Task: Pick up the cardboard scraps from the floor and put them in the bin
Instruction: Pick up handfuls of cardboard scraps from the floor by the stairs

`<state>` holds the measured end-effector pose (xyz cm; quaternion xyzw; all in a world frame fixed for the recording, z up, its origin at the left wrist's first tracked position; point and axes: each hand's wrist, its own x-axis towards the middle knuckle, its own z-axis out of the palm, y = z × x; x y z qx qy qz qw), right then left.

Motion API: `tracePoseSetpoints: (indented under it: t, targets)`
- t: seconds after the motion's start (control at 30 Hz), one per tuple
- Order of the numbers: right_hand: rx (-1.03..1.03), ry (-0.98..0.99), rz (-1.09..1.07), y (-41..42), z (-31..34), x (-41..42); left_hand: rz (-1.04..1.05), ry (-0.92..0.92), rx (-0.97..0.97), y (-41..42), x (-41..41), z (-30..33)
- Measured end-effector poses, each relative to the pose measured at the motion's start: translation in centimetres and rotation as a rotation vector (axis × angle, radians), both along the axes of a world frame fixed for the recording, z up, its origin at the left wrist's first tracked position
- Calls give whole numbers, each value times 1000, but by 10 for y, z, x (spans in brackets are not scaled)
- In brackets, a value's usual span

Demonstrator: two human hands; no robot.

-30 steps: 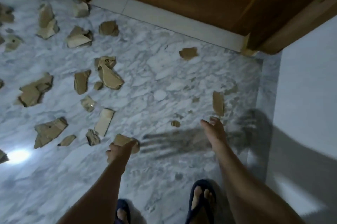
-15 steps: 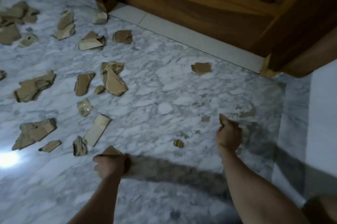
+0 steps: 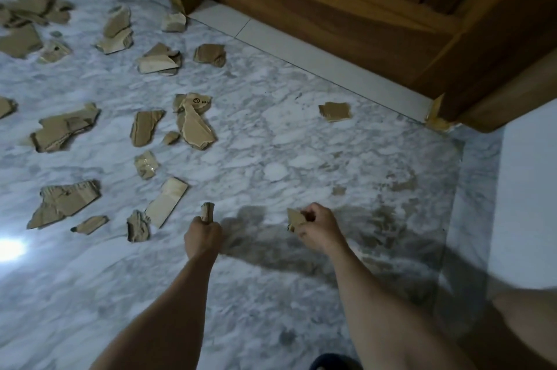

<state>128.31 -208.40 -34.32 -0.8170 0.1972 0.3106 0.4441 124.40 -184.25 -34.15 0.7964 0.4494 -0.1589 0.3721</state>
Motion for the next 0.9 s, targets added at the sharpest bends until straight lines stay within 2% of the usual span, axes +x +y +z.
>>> tracePoseSetpoints:
  t: [0.07,0.2,0.33,0.4,0.57,0.67,0.77,0.83,0.9]
  targets:
    - [-3,33,139,5,-9,-9,-20,-26,35,6,12,3]
    - [-213,-178,244,13,-24,-24,-114,-93,201,26,29,5]
    - [-240,-277,218,11,-27,-30,-404,71,384,64,35,-19]
    - [-300,-308,252,10,-26,-29,-391,110,368,75,36,-31]
    - [-348,-214,333,26,-23,-19,-443,55,327,84,44,-29]
    - [-303,-213,207,49,-21,-13,-612,45,386,94,42,-28]
    - [-147,-182,117,89,-12,-4,-649,-2,418,102,38,-5]
    - [-76,-129,132,118,-5,4,-575,-8,444,113,32,4]
    - [-9,-123,143,148,1,9,-385,-34,445,128,22,11]
